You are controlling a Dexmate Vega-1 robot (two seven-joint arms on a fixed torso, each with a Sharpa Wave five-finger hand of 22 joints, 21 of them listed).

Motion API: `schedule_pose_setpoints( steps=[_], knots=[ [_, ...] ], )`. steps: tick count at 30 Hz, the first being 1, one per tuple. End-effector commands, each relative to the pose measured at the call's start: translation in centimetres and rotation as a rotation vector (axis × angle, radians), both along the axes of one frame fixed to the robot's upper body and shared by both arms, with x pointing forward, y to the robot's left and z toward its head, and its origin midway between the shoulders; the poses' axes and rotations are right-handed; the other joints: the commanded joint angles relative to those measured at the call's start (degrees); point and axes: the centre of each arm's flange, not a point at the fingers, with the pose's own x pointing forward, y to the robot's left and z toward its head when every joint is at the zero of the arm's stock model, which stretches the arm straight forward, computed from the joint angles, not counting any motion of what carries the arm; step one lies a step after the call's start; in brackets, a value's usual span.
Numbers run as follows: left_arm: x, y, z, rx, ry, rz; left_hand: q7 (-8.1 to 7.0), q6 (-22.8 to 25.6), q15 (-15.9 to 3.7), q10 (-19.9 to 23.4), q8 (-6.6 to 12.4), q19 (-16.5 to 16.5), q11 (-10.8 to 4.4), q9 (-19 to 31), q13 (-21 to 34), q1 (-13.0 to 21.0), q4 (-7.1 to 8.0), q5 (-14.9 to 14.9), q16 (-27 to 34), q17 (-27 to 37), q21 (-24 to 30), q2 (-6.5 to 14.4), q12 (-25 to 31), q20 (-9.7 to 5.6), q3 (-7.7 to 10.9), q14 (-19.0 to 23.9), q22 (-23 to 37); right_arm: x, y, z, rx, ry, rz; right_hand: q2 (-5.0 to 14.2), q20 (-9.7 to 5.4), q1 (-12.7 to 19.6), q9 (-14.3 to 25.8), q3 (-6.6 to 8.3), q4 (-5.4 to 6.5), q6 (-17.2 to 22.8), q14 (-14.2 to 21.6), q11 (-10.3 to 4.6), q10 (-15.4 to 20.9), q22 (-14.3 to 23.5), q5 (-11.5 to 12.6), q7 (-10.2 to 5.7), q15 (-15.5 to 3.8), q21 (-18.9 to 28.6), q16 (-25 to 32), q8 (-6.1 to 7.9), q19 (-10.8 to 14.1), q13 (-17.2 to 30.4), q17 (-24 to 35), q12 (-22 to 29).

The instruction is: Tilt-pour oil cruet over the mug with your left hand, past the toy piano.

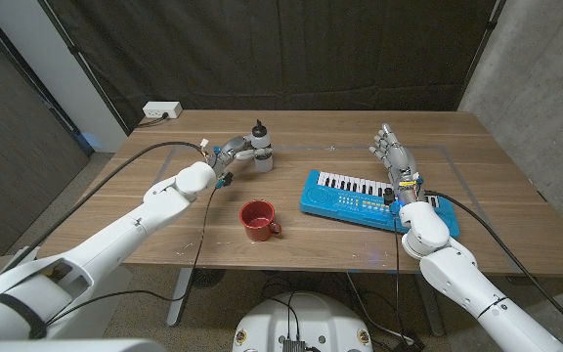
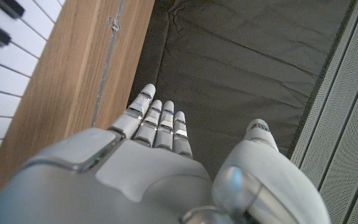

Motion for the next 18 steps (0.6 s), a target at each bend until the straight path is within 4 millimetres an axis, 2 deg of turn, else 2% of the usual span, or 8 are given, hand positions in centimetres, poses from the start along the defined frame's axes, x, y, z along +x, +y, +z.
schedule_pose_setpoints(
  steps=[1, 8, 18],
  knots=[
    [-1.2, 0.8, -0.9, -0.033, 0.01, 0.038, 0.39, -1.9, 0.5, -1.9, 0.12, -1.2, 0.8, 0.1, 0.2, -0.6, 0.47, 0.7, 0.0, 0.1, -0.2, -0.7, 0.2, 0.34, -0.83, -1.5, 0.2, 0.4, -0.2, 0.1, -0.005, 0.005, 0.011, 0.39, -0.55, -0.2, 0.3, -0.35, 0.0, 0.4, 0.2, 0.14, 0.4, 0.2, 0.0, -0.21, 0.38, -0.3, 0.0, 0.02, 0.2, 0.3, 0.1, -0.1],
    [-2.3, 1.7, -0.9, -0.064, 0.003, 0.059, 0.68, -2.8, 1.2, -3.2, 0.26, -2.0, 1.11, 0.1, 0.3, -1.1, 0.7, 0.8, 0.1, 0.1, -0.2, -0.8, 0.2, 0.58, -1.2, -2.5, 0.2, 0.6, -0.8, 0.0, -0.007, 0.007, 0.015, 0.34, -0.33, -0.2, 0.3, -0.4, -0.04, 0.4, 0.2, 0.32, 0.4, 0.2, 0.0, -0.27, 0.66, -0.4, 0.0, 0.01, 0.3, 0.3, 0.1, -0.1],
    [-5.2, 2.4, 1.4, -0.152, -0.054, -0.001, 0.68, -1.7, 1.18, -2.4, 1.04, -1.9, 1.57, 0.1, 0.3, -2.5, 1.38, 0.9, 0.8, 0.2, 0.2, -1.1, 1.0, 0.64, -1.94, -1.7, 0.2, 1.1, -2.5, 0.2, -0.017, -0.005, 0.036, 0.32, -0.26, -0.2, 0.3, -0.46, -0.07, 0.5, 0.1, 0.23, 0.5, 0.2, 0.0, -0.34, 0.64, -0.5, 0.0, 0.0, 0.3, 0.3, 0.1, -0.1]
  ],
)
